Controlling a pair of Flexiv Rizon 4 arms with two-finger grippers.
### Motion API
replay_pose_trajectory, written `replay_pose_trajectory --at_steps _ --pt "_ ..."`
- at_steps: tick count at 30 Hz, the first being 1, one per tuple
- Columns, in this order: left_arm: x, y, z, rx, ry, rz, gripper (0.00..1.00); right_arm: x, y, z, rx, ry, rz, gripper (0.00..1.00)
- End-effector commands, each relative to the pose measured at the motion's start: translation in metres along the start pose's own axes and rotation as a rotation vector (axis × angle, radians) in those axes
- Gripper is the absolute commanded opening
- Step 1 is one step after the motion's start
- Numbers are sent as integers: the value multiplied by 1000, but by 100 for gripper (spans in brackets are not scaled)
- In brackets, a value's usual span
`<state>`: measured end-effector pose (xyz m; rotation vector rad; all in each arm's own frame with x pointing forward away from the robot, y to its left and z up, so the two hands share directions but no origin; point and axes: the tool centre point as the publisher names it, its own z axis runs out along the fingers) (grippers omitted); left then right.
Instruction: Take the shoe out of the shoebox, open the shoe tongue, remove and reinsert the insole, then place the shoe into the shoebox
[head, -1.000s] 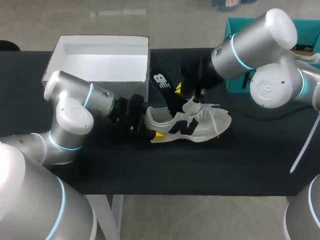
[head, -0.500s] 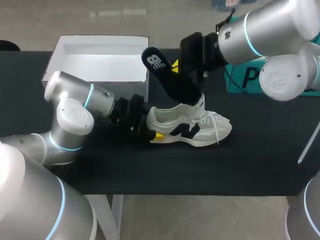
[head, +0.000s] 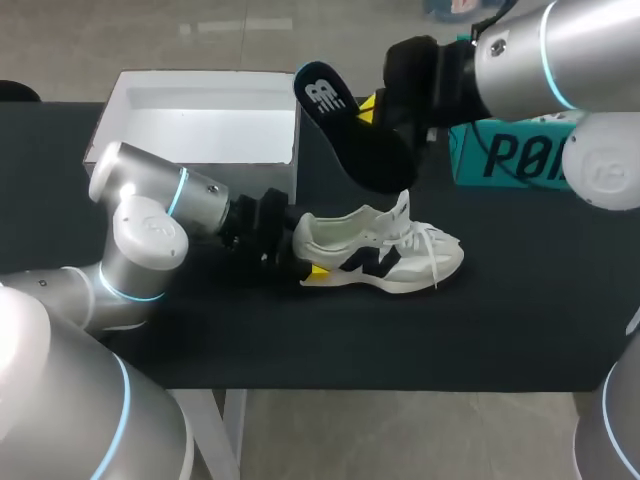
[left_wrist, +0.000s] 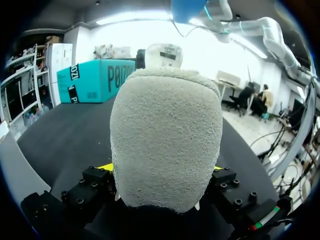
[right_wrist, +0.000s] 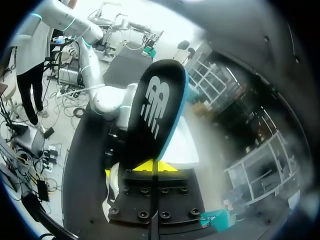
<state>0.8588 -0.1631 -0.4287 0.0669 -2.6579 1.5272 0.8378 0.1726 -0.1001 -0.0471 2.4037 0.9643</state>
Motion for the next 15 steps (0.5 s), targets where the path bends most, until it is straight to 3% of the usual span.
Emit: replay_pose_trajectory --at_steps 1,7,8,10,15 --pt "0 0 1 -1 0 0 0 2 -5 -4 -18 1 -1 0" --pt "0 0 1 -1 0 0 0 2 -5 -4 -18 1 -1 0" --pt "0 0 1 -1 0 0 0 7 -9 -2 -9 8 54 0" --pt "0 0 1 -1 0 0 0 17 -10 -3 -94 34 179 0" --pt "0 0 1 -1 0 0 0 36 -8 -12 -130 55 342 0"
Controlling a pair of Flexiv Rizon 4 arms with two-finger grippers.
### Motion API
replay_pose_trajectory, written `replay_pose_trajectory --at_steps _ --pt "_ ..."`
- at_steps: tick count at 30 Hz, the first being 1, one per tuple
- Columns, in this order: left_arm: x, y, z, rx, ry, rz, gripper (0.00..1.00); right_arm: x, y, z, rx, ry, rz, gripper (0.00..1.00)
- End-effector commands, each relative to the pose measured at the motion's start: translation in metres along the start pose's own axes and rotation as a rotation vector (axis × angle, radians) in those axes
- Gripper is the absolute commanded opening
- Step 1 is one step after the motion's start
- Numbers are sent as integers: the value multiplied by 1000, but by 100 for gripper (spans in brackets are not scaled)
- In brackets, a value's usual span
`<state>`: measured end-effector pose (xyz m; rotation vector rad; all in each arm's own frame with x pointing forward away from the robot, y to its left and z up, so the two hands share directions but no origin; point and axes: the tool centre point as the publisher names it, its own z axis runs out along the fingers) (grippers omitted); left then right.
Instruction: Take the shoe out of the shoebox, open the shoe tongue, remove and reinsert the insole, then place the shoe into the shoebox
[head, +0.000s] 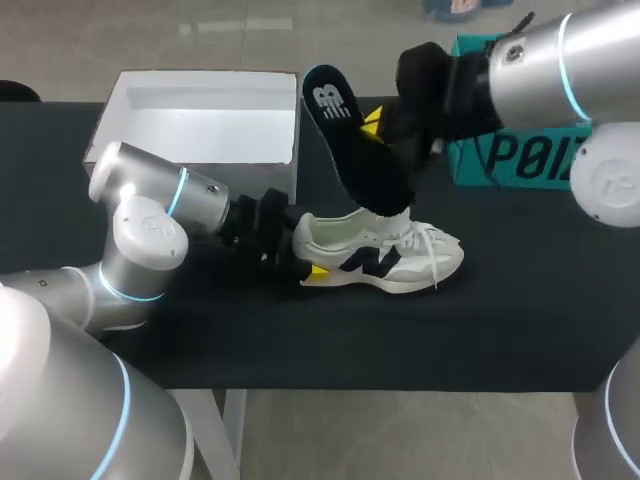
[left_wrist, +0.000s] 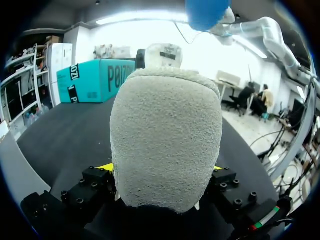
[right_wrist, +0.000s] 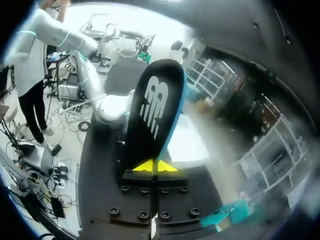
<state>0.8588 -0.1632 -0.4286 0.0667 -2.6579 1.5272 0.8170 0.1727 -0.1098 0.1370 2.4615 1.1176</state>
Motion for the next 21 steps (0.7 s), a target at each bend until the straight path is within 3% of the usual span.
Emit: replay_pose_trajectory --at_steps 1,10,12,21 --pt "0 0 1 -1 -1 0 0 14 -9 -11 -90 17 178 0" --pt "0 0 1 -1 -1 0 0 27 -1 -45 -99 -53 346 0" --pt "0 0 1 -1 -1 0 0 28 1 -54 -52 -102 329 0" --pt "0 0 1 -1 -1 0 0 28 1 -54 -52 -102 329 0"
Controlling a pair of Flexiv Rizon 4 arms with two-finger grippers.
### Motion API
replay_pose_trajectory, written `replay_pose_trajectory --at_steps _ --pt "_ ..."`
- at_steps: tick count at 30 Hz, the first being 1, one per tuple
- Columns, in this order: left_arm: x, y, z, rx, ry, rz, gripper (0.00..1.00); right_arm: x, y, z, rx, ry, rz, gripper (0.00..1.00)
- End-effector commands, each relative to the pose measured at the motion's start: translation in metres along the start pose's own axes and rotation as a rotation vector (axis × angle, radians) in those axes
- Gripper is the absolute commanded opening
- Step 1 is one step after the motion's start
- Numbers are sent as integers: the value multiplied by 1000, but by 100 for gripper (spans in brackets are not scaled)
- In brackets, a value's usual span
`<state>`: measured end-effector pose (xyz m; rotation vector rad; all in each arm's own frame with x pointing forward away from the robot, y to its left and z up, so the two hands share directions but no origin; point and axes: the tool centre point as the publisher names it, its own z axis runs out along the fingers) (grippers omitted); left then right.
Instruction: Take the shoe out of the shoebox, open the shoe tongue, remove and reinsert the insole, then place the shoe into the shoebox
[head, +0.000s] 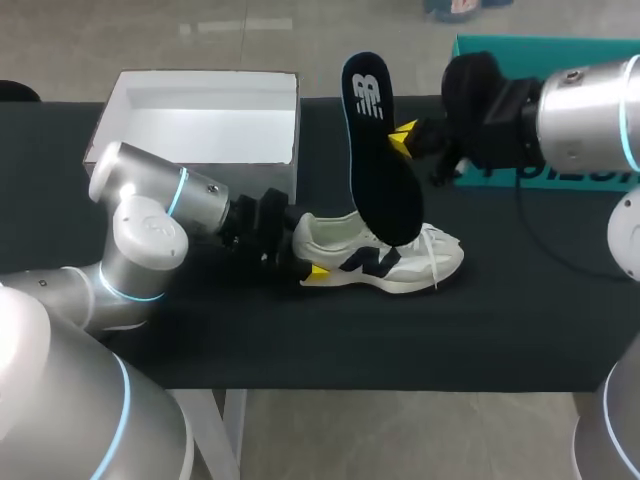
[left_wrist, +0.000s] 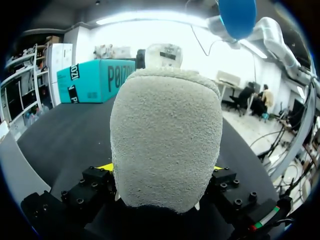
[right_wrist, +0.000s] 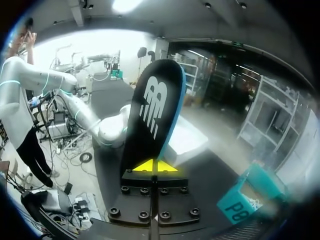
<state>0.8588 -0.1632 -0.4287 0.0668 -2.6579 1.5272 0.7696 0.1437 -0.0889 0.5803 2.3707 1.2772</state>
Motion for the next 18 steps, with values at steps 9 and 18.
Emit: replay_pose_trajectory --at_steps 9,18 --pt "0 0 1 -1 0 0 0 7 -7 -16 93 -89 48 0" --pt "0 0 1 -1 0 0 0 30 -5 -73 58 -144 263 0"
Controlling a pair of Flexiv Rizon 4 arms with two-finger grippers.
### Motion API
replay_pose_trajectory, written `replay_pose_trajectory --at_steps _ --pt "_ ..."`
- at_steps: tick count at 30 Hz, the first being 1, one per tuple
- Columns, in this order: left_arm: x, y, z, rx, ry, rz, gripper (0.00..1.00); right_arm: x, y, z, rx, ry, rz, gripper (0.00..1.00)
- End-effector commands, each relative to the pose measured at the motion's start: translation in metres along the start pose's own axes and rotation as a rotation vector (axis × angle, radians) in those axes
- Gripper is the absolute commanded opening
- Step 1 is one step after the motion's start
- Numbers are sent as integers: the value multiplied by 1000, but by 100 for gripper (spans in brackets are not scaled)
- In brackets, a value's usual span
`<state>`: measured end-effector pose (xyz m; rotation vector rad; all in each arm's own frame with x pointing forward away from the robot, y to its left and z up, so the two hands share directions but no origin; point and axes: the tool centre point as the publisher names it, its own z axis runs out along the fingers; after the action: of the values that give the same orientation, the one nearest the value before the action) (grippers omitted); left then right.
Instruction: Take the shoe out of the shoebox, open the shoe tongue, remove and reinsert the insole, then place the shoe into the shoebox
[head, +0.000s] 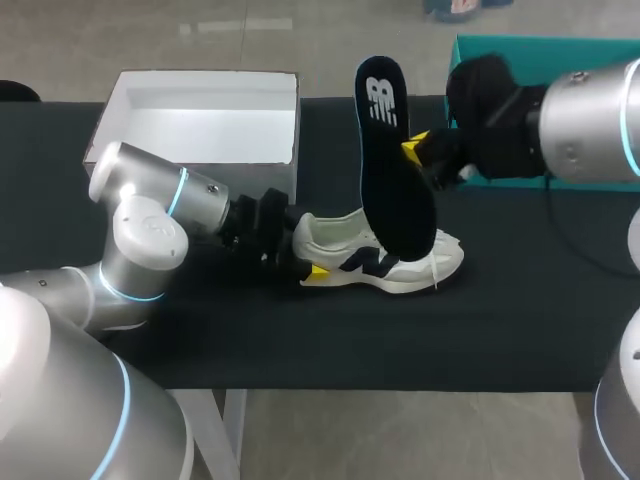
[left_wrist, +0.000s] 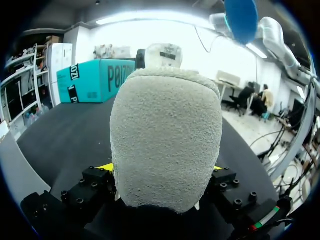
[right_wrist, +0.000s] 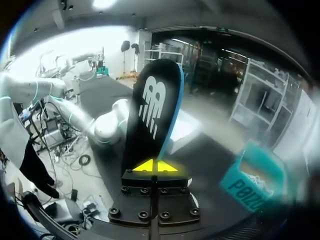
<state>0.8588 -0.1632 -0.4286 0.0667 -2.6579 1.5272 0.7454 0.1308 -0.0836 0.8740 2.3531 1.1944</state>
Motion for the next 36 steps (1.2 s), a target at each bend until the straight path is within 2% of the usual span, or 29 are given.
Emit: replay_pose_trajectory --at_steps 1,4,9,18,28,36 --pt "0 0 1 -1 -1 0 0 16 -8 -54 -52 -40 133 0" --pt "0 0 1 -1 -1 0 0 28 -12 -62 -103 -19 213 0" --pt "0 0 1 -1 -1 0 0 44 -11 -70 -91 10 177 0" --pt "0 0 1 -1 -1 0 0 52 -9 -94 -83 2 190 0" --pt "0 0 1 -1 -1 0 0 45 -3 -88 -44 27 155 0" --pt "0 0 1 -1 -1 0 0 27 7 -72 -11 20 115 0"
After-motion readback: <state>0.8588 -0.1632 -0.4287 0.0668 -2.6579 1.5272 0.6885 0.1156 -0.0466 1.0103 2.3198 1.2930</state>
